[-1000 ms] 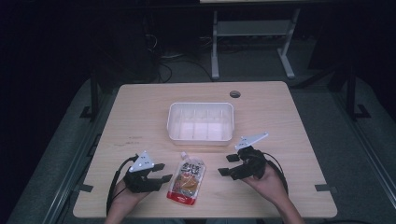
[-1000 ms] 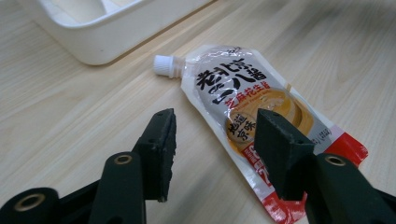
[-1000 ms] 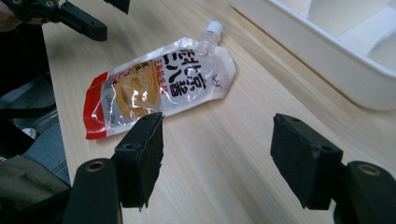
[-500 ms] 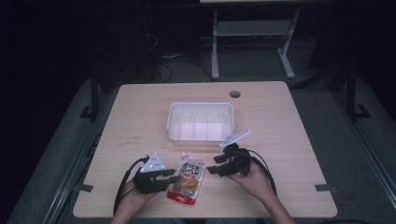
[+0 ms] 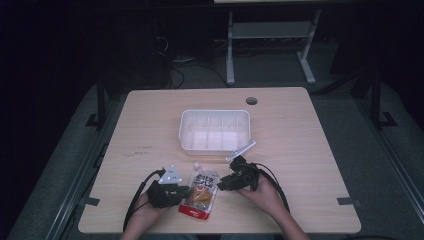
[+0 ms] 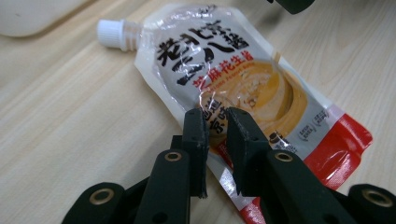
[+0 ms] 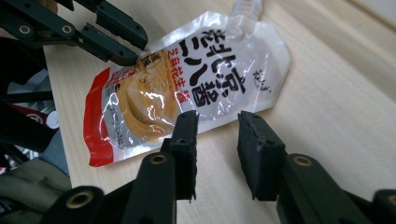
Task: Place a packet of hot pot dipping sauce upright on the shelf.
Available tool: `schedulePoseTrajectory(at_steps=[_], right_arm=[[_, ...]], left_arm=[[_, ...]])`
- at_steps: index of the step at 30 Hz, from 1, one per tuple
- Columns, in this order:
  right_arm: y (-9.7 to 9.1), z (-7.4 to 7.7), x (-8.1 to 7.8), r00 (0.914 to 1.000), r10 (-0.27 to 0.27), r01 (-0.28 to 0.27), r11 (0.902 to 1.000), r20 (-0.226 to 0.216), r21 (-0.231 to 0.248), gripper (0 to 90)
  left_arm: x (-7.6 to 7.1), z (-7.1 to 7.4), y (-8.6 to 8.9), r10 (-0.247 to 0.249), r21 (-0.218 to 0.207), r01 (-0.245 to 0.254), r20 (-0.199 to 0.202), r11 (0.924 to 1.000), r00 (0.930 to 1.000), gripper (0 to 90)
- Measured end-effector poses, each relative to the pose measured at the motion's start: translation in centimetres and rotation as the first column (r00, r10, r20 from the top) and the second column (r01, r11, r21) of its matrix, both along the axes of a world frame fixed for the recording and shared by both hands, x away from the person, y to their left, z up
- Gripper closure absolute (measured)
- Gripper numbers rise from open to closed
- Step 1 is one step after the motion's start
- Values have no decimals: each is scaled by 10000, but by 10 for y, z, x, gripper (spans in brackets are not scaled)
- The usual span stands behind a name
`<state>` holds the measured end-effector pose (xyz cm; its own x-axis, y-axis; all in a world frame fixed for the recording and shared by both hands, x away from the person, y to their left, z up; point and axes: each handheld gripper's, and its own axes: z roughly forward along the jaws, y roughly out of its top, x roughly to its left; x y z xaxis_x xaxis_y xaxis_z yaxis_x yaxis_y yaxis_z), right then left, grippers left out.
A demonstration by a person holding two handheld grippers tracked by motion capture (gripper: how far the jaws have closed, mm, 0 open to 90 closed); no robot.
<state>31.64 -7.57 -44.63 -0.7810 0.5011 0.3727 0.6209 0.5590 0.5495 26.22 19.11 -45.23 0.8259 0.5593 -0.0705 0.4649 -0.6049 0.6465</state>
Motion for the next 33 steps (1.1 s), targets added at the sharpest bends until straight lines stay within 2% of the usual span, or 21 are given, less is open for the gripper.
schedulePoseTrajectory(at_steps=[5,9,14,22,29,33], right_arm=[[1,-2,1,9997,-46,43,9999,-231,-107,748],[1,-4,1,9994,-158,153,9997,-309,-183,752],[1,-6,2,9966,-297,300,9995,-763,22,697],[2,-9,4,9928,-427,433,9991,-1123,27,624],[7,-14,7,9885,-470,484,9988,-1438,62,601],[8,-16,9,9853,-505,554,9981,-1631,259,591]], left_arm=[[0,-2,-2,-68,95,69,-96,9999,9999,819],[-1,-2,-4,-125,263,127,-84,9996,9999,838],[-1,-3,-4,-150,331,153,-106,9993,9998,848],[1,-6,-2,-95,236,99,-188,9997,9998,859],[1,-6,-2,-43,183,47,-205,9998,9998,865],[1,-6,-1,-71,170,74,-215,9998,9997,868]])
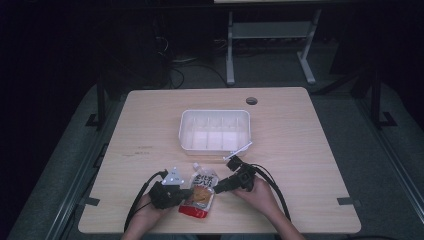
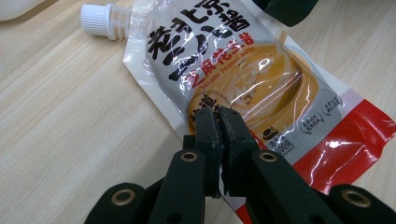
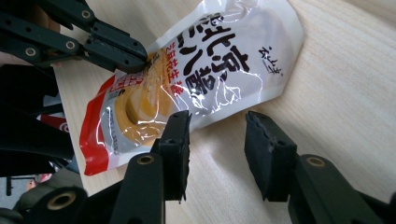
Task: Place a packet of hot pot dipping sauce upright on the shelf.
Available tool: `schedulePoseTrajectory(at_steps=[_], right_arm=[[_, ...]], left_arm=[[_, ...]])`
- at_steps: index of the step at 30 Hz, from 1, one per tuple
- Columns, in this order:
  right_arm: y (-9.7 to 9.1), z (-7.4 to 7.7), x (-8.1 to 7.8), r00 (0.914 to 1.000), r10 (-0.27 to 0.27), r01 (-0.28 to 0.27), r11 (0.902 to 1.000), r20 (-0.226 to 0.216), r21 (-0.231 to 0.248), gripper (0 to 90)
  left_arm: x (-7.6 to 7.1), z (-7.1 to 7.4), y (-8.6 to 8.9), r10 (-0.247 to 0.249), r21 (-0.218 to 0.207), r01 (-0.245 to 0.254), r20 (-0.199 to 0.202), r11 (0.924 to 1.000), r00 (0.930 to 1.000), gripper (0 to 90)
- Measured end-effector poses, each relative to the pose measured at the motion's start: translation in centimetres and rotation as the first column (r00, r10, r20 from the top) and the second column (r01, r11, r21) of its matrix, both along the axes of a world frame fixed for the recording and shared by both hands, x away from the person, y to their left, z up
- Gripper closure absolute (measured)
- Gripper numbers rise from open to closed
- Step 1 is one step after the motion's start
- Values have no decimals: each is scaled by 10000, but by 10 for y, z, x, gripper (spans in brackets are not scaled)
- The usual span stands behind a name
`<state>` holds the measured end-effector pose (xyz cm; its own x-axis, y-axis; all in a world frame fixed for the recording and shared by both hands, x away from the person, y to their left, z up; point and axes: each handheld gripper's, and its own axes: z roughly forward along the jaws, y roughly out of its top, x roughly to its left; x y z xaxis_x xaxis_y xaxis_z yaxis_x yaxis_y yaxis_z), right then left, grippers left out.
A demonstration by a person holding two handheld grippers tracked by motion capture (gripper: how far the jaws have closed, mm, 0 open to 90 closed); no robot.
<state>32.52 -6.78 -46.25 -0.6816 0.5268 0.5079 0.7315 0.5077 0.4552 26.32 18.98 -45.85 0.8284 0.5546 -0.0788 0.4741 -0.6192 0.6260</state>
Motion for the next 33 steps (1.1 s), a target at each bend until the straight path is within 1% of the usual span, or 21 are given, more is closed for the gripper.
schedulePoseTrajectory(at_steps=[4,6,8,14,15,17,20,22,24,25,26,27,29,30,31,32,33], right_arm=[[3,-2,2,9999,-37,41,9997,-153,244,591],[5,-2,3,9999,-80,84,9995,-135,299,590],[5,-4,5,9998,-175,181,9988,-134,459,590],[5,-9,11,9971,-627,668,9926,-428,1013,595],[6,-10,12,9966,-705,748,9910,-420,1111,600],[7,-11,14,9954,-841,889,9893,-457,1160,621],[9,-12,14,9954,-866,912,9881,-422,1239,712],[10,-12,13,9960,-859,881,9886,-232,1222,784],[11,-10,11,9969,-791,780,9879,23,1340,842],[13,-8,10,9969,-764,736,9890,175,1280,853],[14,-7,9,9966,-723,668,9901,404,1234,862],[14,-6,8,9958,-655,575,9912,638,1192,867],[16,-2,5,9934,-583,468,9922,986,1159,872],[16,-2,5,9934,-583,468,9922,986,1159,872],[16,1,2,9895,-443,288,9932,1376,1125,875],[16,3,-1,9862,-371,184,9931,1615,1158,876],[16,4,-2,9828,-307,84,9925,1819,1221,878]], left_arm=[[0,0,0,8,-4,-8,-2,10000,10000,869],[0,0,0,9,0,-9,6,10000,10000,870],[0,0,0,0,-3,0,9,10000,10000,871],[0,0,0,-10,0,10,70,10000,10000,872],[0,0,0,-12,5,12,74,10000,10000,872],[0,0,-1,-19,7,19,85,10000,10000,872],[0,-1,-1,-14,-2,14,101,10000,9999,872],[0,0,-1,-29,15,29,110,10000,9999,872],[0,0,-1,-37,52,36,108,10000,9999,870],[-1,1,-2,-6,168,2,192,9999,9998,859],[-1,1,-2,4,245,-10,230,9997,9997,830],[-1,2,-1,52,203,-56,192,9998,9998,803],[1,3,2,267,-117,-266,55,9996,9996,721],[1,3,2,267,-117,-266,55,9996,9996,672],[2,3,4,394,-343,-396,-82,9986,9992,628],[5,3,9,649,-750,-671,-313,9949,9974,573],[6,3,11,853,-930,-889,-422,9917,9955,520]])
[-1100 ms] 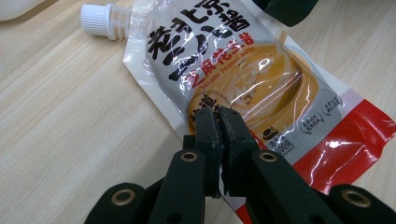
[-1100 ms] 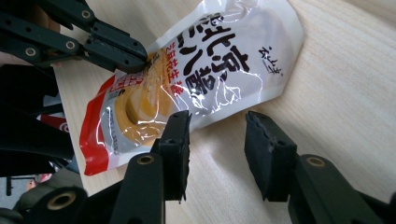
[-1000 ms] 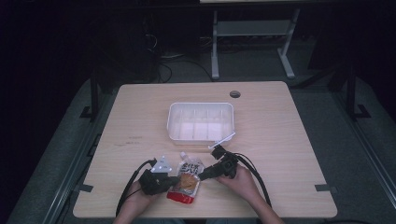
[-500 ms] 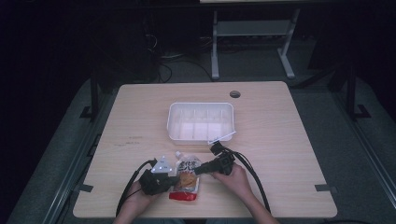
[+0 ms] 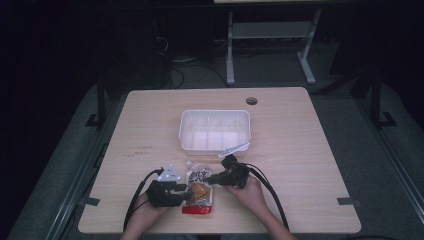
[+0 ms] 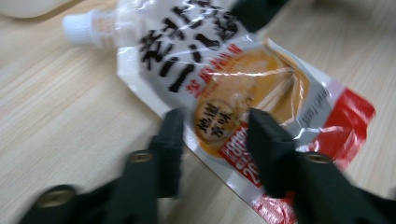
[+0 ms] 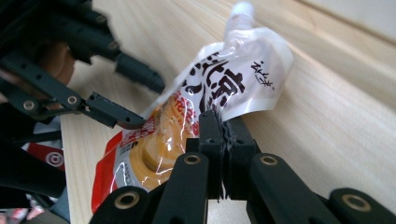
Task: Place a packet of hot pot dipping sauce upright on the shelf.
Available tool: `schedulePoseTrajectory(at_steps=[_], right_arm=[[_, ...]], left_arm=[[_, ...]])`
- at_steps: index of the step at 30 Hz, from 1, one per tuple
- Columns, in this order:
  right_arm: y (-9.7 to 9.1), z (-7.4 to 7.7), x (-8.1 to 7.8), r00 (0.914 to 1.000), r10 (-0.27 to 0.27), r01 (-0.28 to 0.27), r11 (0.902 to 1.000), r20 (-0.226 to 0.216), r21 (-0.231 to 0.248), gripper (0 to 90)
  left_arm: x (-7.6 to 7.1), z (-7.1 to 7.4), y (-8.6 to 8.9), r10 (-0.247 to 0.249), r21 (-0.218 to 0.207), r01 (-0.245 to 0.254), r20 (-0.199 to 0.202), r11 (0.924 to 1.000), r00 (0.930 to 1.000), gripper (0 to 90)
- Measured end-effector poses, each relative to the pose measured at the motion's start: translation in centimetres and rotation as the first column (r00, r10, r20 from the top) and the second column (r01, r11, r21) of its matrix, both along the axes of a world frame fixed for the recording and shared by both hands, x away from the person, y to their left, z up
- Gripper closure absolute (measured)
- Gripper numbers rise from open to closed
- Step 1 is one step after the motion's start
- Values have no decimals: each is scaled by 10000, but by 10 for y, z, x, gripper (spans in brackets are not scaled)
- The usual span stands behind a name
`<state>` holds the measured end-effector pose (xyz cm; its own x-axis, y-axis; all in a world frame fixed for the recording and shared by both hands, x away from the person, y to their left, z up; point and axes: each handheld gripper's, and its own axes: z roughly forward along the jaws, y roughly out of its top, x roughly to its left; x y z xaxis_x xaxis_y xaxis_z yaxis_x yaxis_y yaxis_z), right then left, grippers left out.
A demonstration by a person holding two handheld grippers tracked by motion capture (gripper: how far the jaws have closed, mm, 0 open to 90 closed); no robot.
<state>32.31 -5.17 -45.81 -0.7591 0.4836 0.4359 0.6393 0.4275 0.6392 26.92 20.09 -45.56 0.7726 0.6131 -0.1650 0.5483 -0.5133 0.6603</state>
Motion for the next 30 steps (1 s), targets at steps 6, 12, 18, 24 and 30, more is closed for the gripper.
schedulePoseTrajectory(at_steps=[6,12,18,24,30], right_arm=[[-5,15,-13,9921,361,-407,9985,1204,363,885],[-9,29,-24,9770,830,-1034,9900,1965,963,892],[-8,36,-31,9648,1254,-1584,9788,2314,1299,893],[-9,35,-29,9666,1502,-1818,9730,2077,1424,885],[-9,36,-25,9673,1742,-2058,9639,1841,1691,814]], left_arm=[[7,-1,12,284,-1444,-410,-886,9887,9957,349],[9,-3,10,-228,-2175,-81,-1391,9760,9900,304],[10,-4,12,-914,-3075,306,-1851,9511,9785,407],[7,-1,14,-1134,-3055,620,-1537,9502,9816,674],[0,6,8,-1410,-2707,1131,-859,9560,9863,826]])
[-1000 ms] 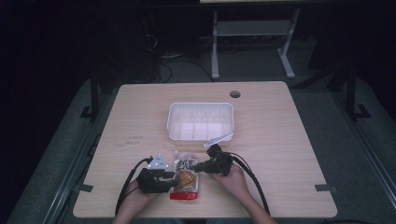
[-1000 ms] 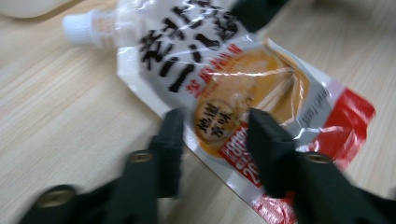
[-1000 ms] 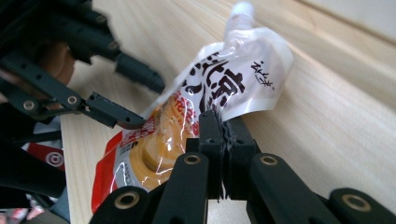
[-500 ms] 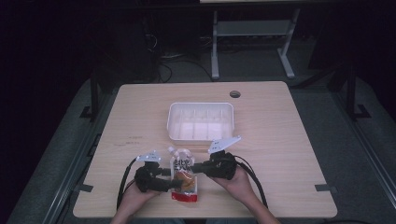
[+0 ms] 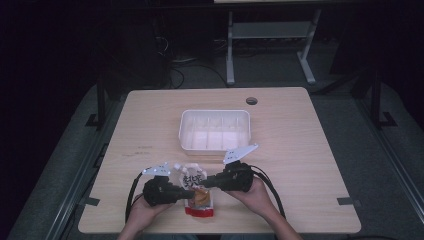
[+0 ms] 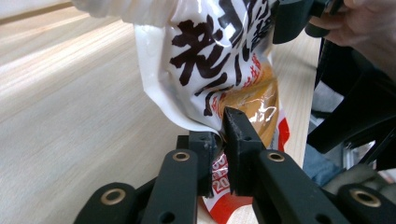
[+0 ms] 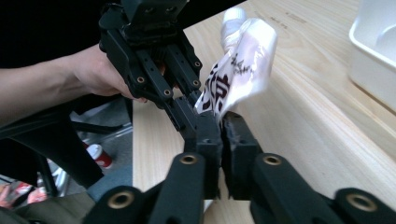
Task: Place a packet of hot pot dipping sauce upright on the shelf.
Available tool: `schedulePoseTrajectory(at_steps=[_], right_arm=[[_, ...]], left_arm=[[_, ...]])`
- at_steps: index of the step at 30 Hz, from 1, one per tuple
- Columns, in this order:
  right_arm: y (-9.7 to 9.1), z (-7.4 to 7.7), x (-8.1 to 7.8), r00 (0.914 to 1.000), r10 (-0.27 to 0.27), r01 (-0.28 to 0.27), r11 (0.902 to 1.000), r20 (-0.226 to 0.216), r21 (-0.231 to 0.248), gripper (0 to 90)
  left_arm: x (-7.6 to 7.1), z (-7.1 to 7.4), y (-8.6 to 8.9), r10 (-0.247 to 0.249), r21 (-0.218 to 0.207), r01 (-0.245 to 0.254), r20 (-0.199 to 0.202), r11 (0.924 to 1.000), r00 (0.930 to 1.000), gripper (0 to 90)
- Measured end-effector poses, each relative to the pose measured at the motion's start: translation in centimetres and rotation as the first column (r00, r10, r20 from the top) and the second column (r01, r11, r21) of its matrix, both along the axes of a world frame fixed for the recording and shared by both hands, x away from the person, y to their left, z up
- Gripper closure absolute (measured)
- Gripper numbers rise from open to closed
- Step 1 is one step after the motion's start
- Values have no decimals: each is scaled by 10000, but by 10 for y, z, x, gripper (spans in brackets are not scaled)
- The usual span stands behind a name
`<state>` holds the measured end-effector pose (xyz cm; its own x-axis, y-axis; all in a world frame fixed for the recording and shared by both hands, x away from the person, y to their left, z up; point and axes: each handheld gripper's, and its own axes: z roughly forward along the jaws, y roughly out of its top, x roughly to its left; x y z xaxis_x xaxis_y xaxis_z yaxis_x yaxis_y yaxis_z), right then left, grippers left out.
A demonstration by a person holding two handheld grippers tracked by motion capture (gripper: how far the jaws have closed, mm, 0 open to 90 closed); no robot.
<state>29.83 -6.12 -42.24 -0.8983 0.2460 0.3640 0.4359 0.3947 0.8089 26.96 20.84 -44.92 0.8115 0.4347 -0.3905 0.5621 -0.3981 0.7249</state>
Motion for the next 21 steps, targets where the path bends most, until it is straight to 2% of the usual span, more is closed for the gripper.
schedulePoseTrajectory(at_steps=[5,9,15,21], right_arm=[[0,-2,6,9996,68,-61,9995,-270,294,724],[2,-1,8,9992,100,-89,9995,-388,302,701],[6,5,10,9997,-100,99,9999,-213,-36,842],[6,9,9,9993,-284,280,9995,-254,-157,880]], left_arm=[[-2,2,-5,-249,142,247,193,9996,9995,841],[-3,2,-5,-327,177,323,237,9993,9992,843],[-3,3,-4,-241,167,236,330,9996,9992,830],[-3,5,-2,-82,307,66,540,9995,9985,745]])
